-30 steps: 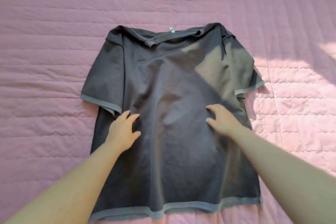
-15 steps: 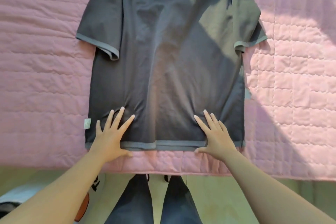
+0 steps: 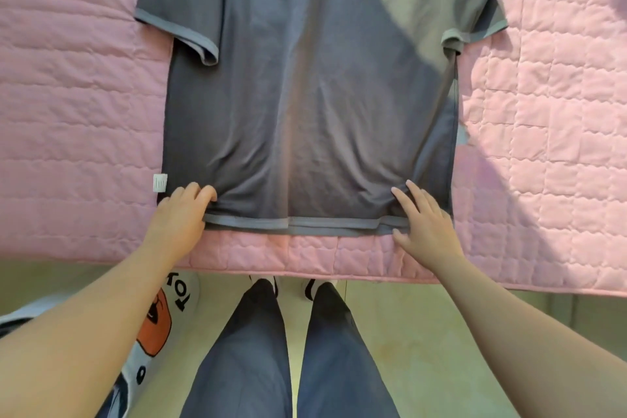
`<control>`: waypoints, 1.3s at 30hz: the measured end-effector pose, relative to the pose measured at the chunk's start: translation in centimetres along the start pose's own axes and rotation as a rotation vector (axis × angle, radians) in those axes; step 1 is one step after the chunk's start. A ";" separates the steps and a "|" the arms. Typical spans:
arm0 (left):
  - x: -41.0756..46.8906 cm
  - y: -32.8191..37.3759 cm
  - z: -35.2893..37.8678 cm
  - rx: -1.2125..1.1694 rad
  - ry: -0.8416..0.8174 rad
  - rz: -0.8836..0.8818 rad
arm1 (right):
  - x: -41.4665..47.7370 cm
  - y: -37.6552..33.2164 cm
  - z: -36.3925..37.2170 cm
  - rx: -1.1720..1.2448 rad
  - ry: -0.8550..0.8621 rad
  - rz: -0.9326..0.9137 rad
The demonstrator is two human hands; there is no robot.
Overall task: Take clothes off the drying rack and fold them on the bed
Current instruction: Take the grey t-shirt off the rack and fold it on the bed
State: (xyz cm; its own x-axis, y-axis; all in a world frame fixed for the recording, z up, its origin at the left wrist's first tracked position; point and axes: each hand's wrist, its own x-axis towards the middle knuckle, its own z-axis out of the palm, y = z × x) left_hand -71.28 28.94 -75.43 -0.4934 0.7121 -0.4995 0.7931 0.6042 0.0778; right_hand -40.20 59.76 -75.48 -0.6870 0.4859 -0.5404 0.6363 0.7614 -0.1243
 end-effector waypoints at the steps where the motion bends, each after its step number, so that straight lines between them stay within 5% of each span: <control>1: 0.1 -0.2 0.0 -0.002 -0.031 -0.014 | 0.0 -0.1 0.0 -0.010 0.016 -0.011; 12: -1.0 -2.5 1.2 0.008 0.006 -0.222 | -0.8 2.2 0.9 -0.248 0.176 0.062; 23: -1.1 -3.9 1.5 -0.179 0.013 -0.206 | -0.4 4.4 0.2 0.206 0.103 0.120; 31: -2.0 -4.6 1.3 -0.168 0.135 -0.201 | -1.0 4.7 -1.1 -0.050 0.112 0.163; 39: -4.9 -5.0 0.4 -0.242 0.197 -0.219 | -3.9 6.2 -2.5 -0.036 0.175 0.193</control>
State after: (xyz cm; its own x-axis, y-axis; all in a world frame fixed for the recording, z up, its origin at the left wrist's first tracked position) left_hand -72.66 22.34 -73.73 -0.7199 0.5971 -0.3537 0.5650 0.8002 0.2010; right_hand -34.43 63.65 -72.07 -0.6062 0.6882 -0.3987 0.7508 0.6605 -0.0013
